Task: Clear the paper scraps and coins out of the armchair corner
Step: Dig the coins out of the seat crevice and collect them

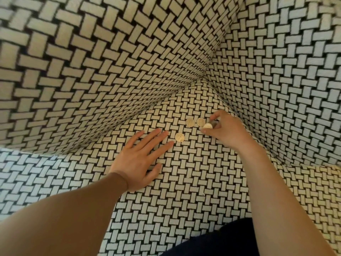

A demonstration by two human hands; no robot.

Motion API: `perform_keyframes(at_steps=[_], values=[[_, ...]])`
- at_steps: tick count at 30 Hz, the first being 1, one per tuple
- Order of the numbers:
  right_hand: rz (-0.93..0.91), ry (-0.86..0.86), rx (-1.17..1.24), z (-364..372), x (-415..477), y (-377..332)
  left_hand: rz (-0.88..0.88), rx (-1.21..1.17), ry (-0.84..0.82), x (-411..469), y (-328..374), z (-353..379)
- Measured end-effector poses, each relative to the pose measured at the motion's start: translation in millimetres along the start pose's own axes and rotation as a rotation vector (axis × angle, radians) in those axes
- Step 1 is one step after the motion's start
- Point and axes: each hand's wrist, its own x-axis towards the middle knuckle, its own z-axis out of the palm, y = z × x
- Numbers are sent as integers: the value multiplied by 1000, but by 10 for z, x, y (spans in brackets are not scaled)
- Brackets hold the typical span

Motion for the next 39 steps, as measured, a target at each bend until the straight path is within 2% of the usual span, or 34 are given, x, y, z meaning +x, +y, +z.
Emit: perform_keyframes(at_steps=[11, 18, 22, 25, 30, 34, 39], values=[[64, 24, -58, 29, -65, -29, 3, 19, 19, -5, -6, 10], [-1, -6, -154, 56, -259, 10, -14, 27, -3, -10, -6, 10], [-40, 106, -35, -14, -541, 59, -29, -23, 11, -15, 37, -62], [-45, 123, 26, -24, -744, 134, -57, -93, 27, 6, 45, -85], [-86, 172, 86, -43, -1075, 212, -287, -304, 143, 373, 216, -360], [-88, 203, 188, -38, -1214, 176, -295, -226, 36, 579, 244, -412], [-53, 248, 429, -66, -1232, 84, -299, -279, -61, 751, 330, -499]])
